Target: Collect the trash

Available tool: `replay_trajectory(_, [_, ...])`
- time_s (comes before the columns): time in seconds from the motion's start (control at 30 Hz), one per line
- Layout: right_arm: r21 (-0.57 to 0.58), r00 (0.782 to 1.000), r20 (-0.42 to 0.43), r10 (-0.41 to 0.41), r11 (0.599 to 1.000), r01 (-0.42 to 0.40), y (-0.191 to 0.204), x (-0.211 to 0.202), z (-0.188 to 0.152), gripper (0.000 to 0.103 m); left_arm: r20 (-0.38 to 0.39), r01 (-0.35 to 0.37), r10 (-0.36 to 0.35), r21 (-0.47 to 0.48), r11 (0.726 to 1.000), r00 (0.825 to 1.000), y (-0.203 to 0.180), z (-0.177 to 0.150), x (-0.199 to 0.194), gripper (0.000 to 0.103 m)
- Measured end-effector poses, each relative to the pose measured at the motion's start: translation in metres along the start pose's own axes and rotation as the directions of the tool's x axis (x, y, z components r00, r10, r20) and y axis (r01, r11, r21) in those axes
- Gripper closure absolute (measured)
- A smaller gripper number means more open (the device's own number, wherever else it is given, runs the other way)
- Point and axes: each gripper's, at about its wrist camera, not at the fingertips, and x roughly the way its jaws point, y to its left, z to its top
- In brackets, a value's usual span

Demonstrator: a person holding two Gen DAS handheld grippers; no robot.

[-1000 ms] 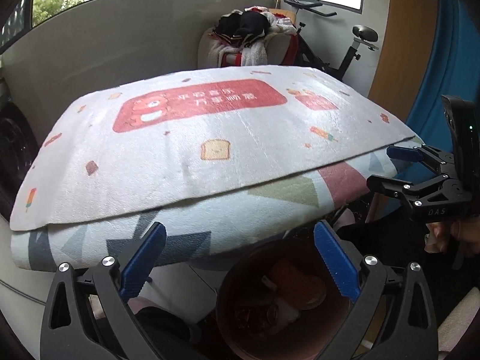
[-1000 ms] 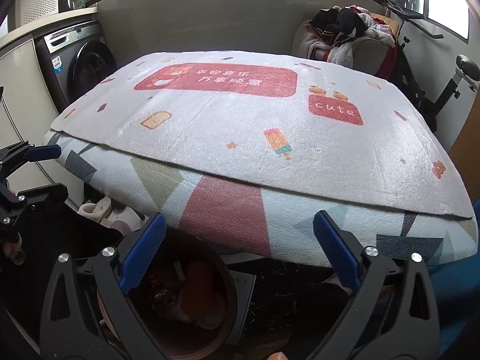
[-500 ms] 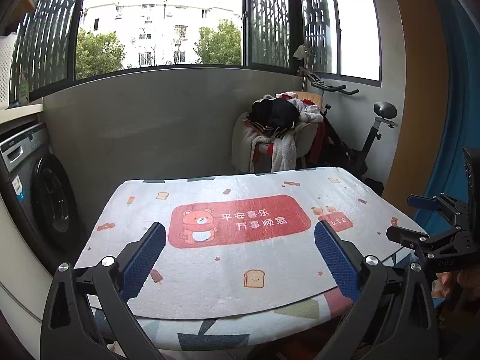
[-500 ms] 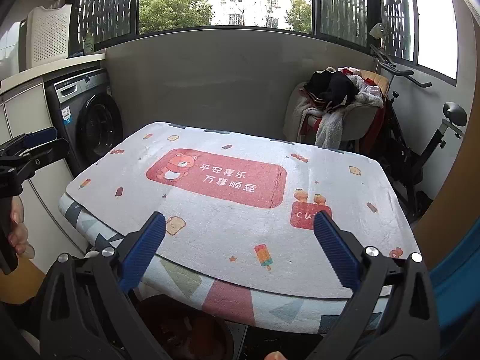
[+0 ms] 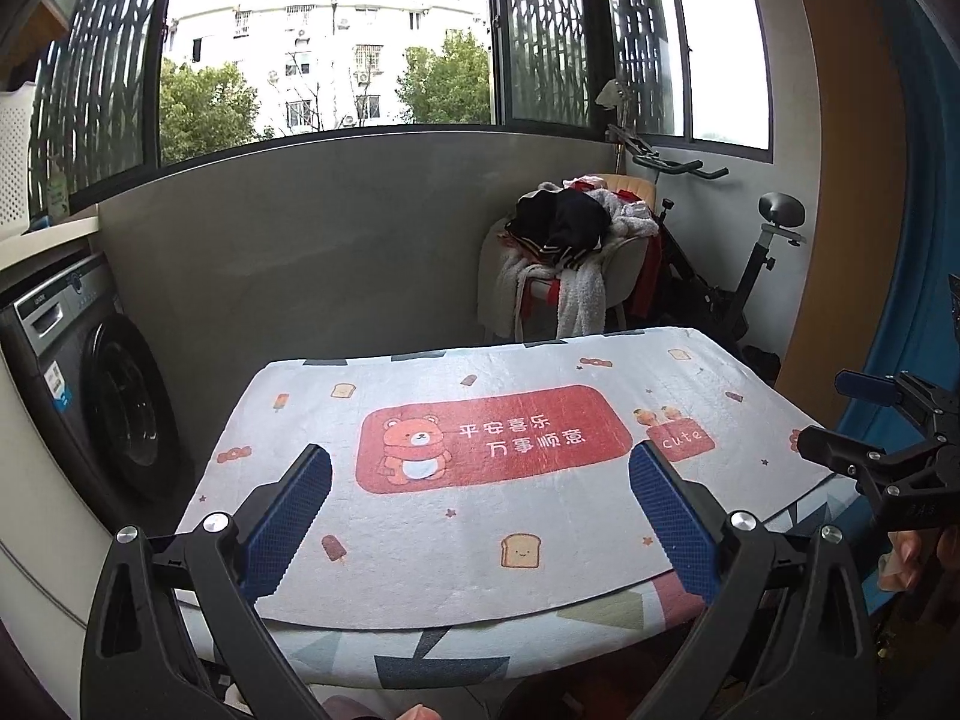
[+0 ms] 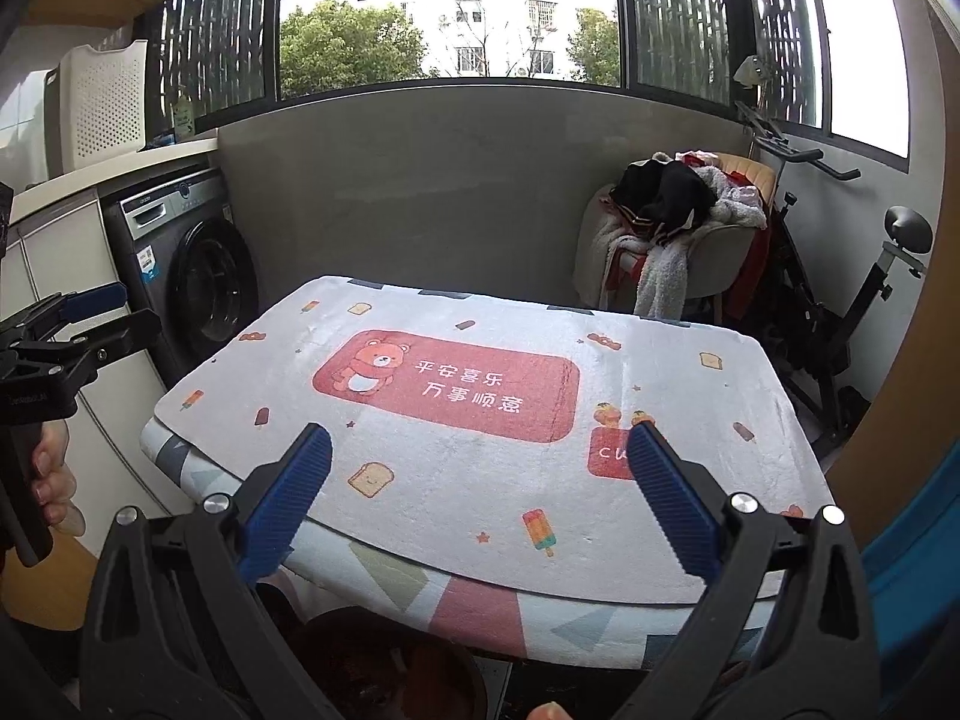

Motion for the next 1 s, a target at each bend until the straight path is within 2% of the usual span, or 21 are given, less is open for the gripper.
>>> replay_trajectory(0.3, [0.017, 1.0, -0.002, -0.015, 1.0, 0.015, -0.001, 0.0, 0.0, 0.006, -0.018, -0.021, 0.021, 0.026, 0.999, 1.0, -0.003, -0.003, 0.0, 0.006])
replay_trajectory(1.0, [0.006, 1.0, -0.003, -0.025, 1.0, 0.025, 0.002, 0.0, -0.001, 0.006, -0.018, 0.005, -0.004, 0.051, 0.999, 1.0, -0.011, -0.005, -0.002, 0.006])
